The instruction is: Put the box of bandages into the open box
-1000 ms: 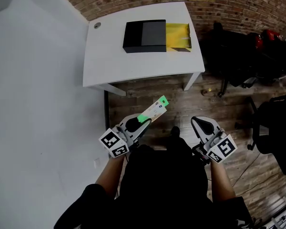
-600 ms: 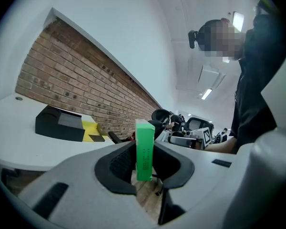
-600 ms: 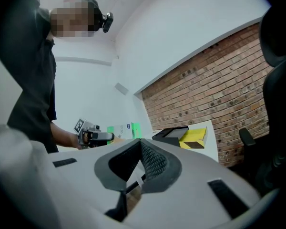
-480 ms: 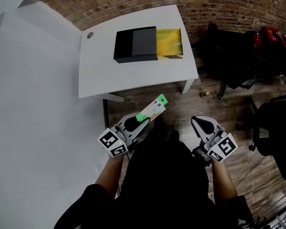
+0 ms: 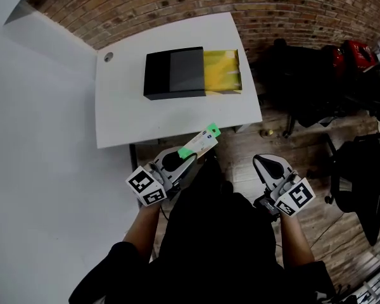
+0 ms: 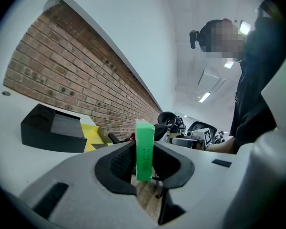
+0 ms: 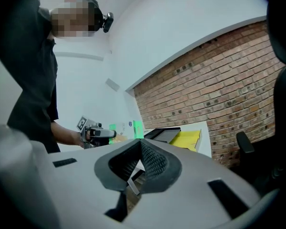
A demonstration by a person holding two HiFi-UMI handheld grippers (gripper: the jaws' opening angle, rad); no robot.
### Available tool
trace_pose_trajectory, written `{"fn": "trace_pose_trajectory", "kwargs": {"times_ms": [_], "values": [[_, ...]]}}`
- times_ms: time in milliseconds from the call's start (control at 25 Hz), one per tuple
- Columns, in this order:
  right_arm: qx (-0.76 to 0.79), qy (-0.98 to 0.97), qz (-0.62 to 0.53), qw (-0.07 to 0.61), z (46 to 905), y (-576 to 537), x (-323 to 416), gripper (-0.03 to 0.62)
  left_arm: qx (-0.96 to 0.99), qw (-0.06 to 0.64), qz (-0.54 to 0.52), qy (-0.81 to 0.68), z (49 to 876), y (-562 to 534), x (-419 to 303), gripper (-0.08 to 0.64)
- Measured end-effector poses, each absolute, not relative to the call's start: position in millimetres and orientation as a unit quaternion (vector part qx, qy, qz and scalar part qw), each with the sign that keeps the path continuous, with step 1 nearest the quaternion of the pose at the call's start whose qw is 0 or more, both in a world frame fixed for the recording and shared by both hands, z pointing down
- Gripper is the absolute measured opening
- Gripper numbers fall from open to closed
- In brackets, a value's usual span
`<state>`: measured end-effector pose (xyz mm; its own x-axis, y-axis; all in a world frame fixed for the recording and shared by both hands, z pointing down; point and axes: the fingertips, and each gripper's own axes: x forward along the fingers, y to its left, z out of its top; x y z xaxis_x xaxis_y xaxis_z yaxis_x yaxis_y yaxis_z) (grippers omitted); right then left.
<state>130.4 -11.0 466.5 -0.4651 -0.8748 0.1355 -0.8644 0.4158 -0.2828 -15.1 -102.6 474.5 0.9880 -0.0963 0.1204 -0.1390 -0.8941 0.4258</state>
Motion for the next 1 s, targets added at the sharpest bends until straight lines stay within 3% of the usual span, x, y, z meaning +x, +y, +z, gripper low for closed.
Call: {"fn": "trace_pose_trajectory", "kwargs": {"times_ms": [600, 1000], "values": [[-0.526, 0.839, -0.141, -0.013, 449, -155, 147, 0.006, 0.962, 0.268, 0.051, -0.018, 478, -235, 27, 0.091], [-0.514, 0.844, -0.154, -0.025, 458, -197, 183, 0.006, 0.903, 0.419, -0.020, -0.097, 498, -282, 54, 0.089]]}}
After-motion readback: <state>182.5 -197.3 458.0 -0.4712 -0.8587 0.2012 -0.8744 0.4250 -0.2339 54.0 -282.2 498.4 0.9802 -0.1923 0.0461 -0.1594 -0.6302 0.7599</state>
